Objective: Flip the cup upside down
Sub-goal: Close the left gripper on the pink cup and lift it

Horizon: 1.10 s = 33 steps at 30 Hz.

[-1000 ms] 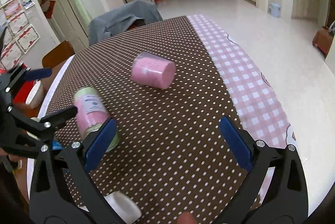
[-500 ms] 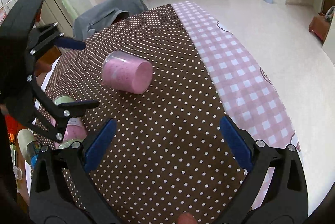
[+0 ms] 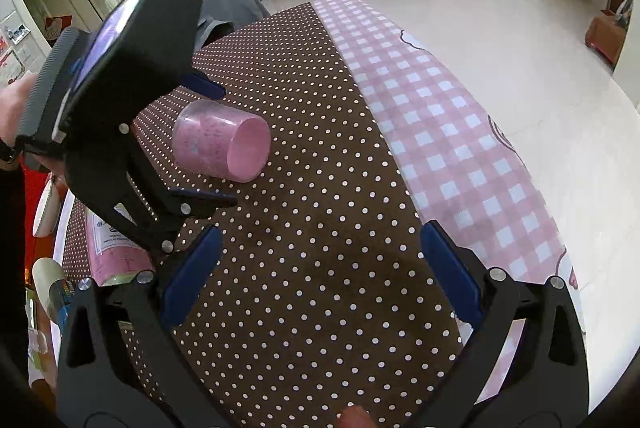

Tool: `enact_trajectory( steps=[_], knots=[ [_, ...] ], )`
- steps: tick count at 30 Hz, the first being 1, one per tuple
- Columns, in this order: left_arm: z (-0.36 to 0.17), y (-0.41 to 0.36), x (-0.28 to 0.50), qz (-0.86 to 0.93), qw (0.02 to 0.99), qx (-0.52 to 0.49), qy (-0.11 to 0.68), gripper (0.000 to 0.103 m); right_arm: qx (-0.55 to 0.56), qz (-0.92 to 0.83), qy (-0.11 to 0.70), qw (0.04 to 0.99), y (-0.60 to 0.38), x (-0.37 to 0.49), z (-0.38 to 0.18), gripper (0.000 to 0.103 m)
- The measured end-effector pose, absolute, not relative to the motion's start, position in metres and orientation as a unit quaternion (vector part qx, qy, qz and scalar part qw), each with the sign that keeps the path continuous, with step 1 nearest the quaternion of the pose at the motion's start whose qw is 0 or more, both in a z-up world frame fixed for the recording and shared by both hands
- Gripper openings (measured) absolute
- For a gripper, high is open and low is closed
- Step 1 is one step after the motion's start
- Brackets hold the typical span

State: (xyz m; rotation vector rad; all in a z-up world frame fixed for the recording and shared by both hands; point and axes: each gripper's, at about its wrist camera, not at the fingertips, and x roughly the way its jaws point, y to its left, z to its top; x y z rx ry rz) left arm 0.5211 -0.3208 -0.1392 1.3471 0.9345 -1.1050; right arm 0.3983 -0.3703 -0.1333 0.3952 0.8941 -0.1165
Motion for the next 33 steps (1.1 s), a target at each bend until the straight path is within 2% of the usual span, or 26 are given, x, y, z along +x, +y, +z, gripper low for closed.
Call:
enact_trajectory(
  steps=[2,5,9,16,33],
  knots=[
    [-0.141,-0.322,0.523,-0.458,0.546,0.572,0.406,0.096,0.193,-0.057,0.428,0.881,-0.373,0.396,-0.133,0.097],
    [-0.151,-0.322,0.535,-0.441,0.545,0.568,0.431,0.073,0.198,-0.057,0.425,0.882,-0.374,0.392,-0.132,0.097],
    [-0.146,-0.321,0.547,-0.437,0.559,0.532,0.462,0.073,0.200,-0.055,0.422,0.882,-0.373,0.386,-0.131,0.097],
    [-0.133,-0.318,0.539,-0.416,0.597,0.499,0.469,0.071,0.209,-0.060,0.419,0.881,-0.374,0.370,-0.128,0.097],
    [-0.023,-0.219,0.423,-0.366,0.723,0.360,0.463,0.070,0.212,-0.047,0.369,0.904,-0.344,0.274,-0.085,0.097]
  ],
)
